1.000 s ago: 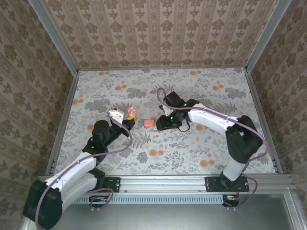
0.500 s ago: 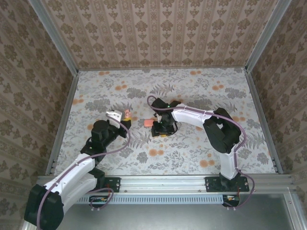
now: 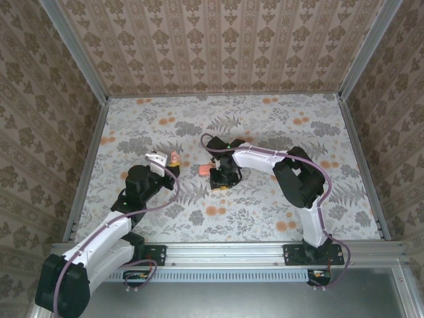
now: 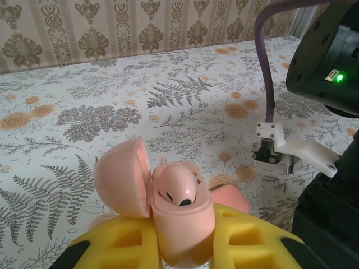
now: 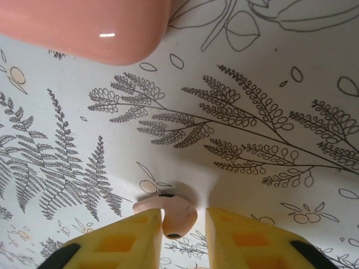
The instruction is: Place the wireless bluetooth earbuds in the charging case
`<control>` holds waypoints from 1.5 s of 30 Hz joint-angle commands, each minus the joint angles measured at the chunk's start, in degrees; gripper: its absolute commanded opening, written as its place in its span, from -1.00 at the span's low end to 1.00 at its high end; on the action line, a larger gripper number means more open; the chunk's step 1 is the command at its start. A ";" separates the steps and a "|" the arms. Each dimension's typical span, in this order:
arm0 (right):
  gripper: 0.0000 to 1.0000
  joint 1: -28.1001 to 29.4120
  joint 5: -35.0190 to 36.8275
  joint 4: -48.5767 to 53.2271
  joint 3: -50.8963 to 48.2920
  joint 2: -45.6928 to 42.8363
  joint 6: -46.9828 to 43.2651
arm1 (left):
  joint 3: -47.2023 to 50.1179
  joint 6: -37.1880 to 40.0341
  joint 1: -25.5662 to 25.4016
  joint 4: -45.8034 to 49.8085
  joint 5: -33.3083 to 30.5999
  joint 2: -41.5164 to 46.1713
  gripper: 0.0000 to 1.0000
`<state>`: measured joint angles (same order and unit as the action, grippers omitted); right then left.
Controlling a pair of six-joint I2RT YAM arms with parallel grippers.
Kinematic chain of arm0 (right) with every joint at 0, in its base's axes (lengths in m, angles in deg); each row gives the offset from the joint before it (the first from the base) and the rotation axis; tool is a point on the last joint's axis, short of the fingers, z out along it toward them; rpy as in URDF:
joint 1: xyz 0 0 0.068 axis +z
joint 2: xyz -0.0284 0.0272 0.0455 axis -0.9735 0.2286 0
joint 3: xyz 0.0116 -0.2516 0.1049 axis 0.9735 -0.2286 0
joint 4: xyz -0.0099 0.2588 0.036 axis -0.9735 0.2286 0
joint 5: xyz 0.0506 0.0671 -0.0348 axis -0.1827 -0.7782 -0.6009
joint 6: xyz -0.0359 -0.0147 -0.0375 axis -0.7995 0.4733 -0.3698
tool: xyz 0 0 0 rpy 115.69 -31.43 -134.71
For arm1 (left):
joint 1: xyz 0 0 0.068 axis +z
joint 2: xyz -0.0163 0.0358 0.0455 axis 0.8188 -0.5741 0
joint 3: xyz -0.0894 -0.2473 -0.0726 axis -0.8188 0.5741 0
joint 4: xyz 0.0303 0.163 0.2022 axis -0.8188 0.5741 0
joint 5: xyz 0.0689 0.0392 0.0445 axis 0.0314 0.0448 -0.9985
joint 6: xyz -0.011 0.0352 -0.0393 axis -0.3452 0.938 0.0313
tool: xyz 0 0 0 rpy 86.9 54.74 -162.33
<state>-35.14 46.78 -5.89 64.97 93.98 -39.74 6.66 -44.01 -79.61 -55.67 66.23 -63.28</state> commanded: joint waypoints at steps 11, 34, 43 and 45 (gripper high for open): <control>-0.65 0.19 4.12 -6.18 -5.18 -6.67 0.05 | 1.70 -1.46 0.74 -4.75 3.25 -3.58 -0.64; -0.70 0.62 8.94 -38.49 -30.12 -40.57 -28.14 | 1.03 -1.94 -3.03 -39.71 35.06 -30.23 -0.67; -0.71 0.60 6.41 -45.51 -34.99 -46.14 -36.07 | -3.52 -11.82 -3.61 -54.61 44.68 -41.11 -0.69; -0.71 0.62 5.91 -45.76 -35.19 -46.45 -37.47 | -4.24 -11.99 -4.08 -54.61 45.31 -41.31 -0.69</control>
<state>-34.87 54.67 -48.38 30.59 49.08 -73.03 4.30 -53.02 -82.97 -104.19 106.51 -104.31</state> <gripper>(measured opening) 0.147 0.183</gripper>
